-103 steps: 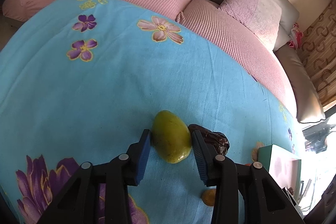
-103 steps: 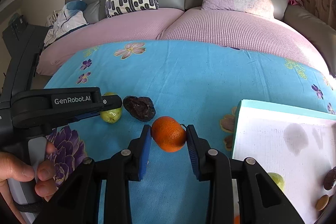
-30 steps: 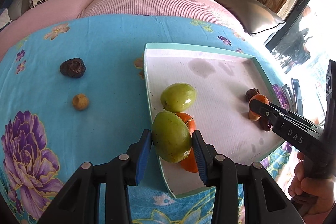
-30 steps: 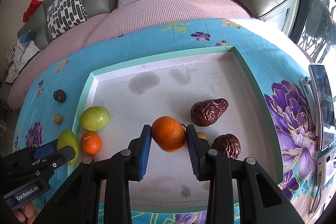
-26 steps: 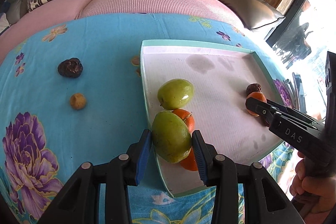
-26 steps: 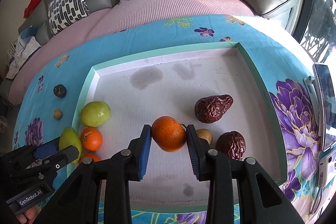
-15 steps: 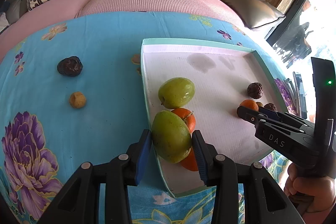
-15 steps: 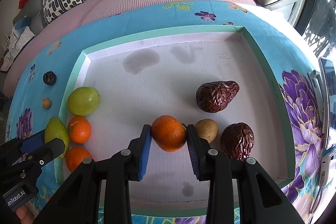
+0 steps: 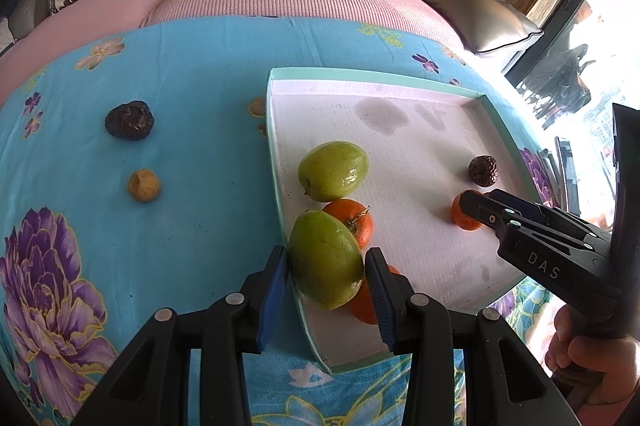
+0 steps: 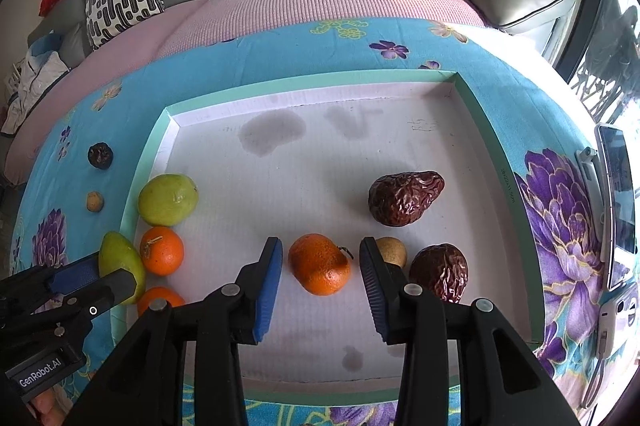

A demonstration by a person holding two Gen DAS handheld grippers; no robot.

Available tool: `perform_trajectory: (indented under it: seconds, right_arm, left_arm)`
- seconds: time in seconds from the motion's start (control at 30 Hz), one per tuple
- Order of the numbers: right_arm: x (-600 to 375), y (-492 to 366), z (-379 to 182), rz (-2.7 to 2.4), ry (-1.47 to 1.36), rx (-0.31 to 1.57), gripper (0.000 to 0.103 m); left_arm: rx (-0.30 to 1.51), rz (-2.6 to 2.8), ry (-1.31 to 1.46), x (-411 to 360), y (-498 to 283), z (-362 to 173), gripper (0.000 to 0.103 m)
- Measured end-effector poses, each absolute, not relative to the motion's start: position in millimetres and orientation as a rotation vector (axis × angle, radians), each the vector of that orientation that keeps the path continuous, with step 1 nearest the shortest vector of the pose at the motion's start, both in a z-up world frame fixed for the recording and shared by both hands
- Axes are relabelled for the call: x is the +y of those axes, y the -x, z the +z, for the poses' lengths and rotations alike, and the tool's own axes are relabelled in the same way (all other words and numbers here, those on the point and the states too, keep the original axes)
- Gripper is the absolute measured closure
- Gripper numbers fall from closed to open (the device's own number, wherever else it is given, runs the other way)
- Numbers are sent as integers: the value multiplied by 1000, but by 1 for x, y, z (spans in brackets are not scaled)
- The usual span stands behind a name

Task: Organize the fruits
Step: 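Carry the mandarin and green fruit over the tray and open both grippers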

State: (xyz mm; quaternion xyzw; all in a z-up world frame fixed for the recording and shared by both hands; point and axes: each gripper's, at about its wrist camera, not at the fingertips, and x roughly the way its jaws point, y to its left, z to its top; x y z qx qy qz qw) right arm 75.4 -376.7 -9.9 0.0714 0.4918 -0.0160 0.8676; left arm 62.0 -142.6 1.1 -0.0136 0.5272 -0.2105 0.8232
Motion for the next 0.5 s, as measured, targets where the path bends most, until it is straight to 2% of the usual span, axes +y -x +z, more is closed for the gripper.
perform_trajectory:
  seconds: [0.5]
  right_arm:
    - [-384,-72,7,-57,-169,974,62]
  left_arm:
    - [1060,-459,64,-126,-58,28,60]
